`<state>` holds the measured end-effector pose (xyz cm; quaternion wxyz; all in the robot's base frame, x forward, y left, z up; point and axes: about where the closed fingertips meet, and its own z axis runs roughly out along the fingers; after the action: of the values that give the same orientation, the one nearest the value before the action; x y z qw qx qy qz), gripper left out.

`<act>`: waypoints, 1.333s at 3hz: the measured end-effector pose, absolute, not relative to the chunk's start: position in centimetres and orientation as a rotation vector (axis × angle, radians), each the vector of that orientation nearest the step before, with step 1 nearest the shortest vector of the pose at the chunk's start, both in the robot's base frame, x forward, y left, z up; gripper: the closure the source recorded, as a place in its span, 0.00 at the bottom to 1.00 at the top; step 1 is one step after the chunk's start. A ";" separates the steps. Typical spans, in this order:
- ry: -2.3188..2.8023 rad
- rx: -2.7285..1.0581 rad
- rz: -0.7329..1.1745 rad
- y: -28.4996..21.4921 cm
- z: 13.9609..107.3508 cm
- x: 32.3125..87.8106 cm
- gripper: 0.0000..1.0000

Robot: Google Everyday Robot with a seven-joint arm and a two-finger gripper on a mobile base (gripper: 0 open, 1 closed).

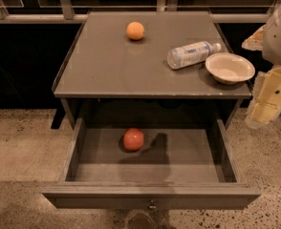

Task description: Pick apple from top drawer and place on counter

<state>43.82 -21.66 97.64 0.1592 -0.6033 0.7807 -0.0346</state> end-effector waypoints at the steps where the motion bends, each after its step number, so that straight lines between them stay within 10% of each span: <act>1: 2.231 -1.724 -0.099 -21.7 97.6 43.8 0.00; 4: 2.180 -1.616 0.163 -19.8 88.2 44.7 0.00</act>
Offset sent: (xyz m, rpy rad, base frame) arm 0.0023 -0.0004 -0.0281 0.0777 0.0206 -0.0146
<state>44.74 -19.79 88.19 0.2100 -0.5813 0.7840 0.0585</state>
